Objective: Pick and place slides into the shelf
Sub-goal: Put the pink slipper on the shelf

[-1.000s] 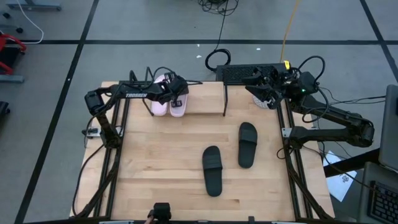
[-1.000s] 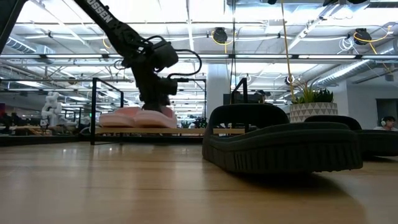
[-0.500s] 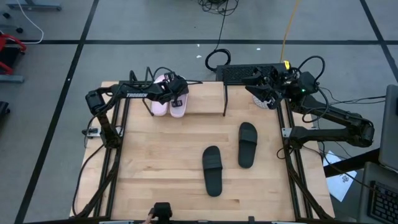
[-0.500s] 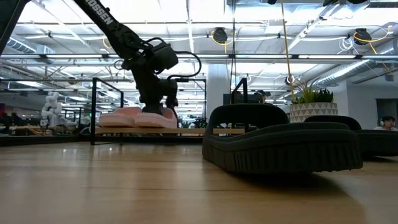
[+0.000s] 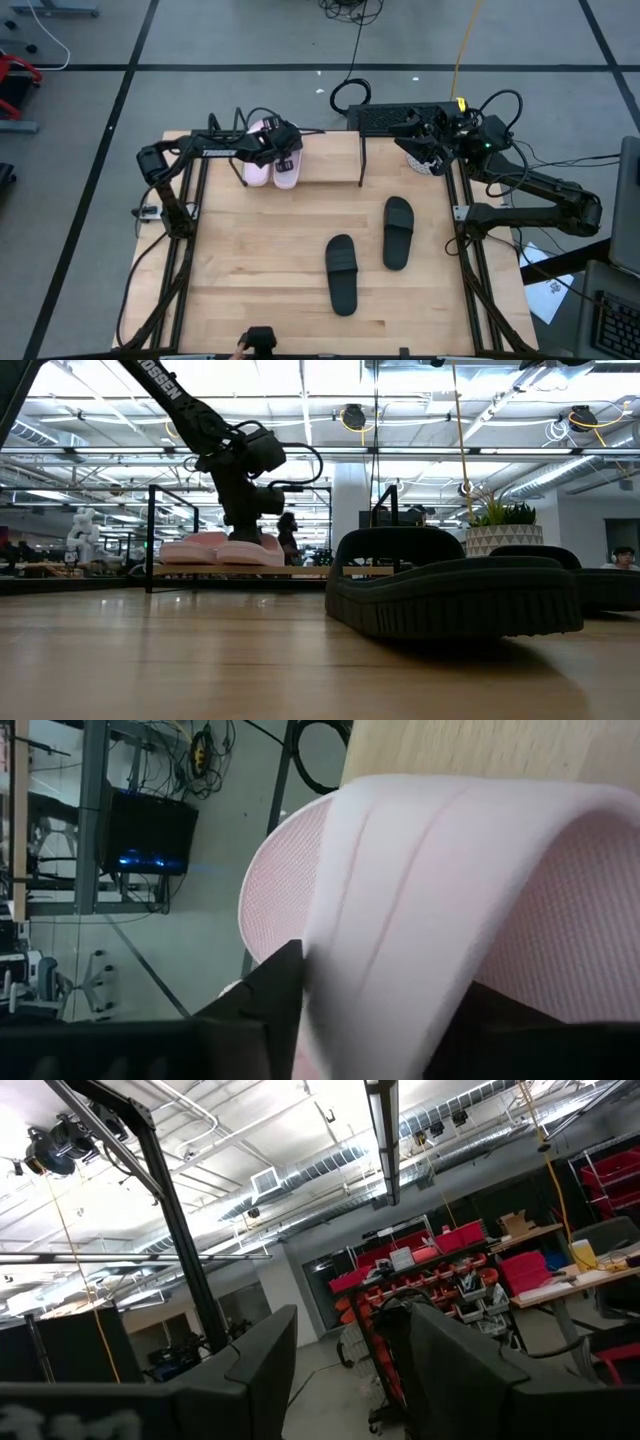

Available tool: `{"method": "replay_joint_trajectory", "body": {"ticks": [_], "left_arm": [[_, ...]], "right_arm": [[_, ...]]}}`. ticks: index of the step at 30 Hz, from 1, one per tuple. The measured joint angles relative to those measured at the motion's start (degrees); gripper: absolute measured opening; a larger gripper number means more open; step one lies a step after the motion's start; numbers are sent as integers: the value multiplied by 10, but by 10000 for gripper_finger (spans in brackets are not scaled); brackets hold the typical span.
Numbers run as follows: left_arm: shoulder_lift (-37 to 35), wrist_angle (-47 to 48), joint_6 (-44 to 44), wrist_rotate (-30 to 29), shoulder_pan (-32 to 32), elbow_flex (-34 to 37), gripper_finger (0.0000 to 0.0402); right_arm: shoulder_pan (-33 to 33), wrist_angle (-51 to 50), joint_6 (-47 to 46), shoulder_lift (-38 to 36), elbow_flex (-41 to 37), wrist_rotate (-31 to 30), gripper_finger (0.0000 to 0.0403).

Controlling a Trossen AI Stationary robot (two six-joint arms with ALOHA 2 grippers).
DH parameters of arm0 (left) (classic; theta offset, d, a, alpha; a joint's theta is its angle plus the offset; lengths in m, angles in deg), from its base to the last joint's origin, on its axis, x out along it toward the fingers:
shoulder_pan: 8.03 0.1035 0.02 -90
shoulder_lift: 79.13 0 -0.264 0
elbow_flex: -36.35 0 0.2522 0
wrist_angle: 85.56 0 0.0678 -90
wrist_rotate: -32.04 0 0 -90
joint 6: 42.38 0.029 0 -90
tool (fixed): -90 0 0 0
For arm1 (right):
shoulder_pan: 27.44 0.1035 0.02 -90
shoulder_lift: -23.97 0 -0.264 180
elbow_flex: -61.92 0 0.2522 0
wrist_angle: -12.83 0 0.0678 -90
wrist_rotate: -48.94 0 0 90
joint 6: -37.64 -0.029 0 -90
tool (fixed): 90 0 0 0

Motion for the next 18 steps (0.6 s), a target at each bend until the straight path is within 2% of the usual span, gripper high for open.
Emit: {"method": "replay_joint_trajectory", "body": {"ticks": [4, 9, 18], "left_arm": [[-22, 5, -2, 0, -4, 1, 176], [-48, 15, -15, 34, -5, 1, 199], [-95, 58, -31, 33, -43, 0, 228]], "right_arm": [[0, 0, 0, 0, 0, 0, 185], [0, 0, 0, 0, 0, 0, 185], [0, 0, -1, 0, 0, 0, 185]]}}
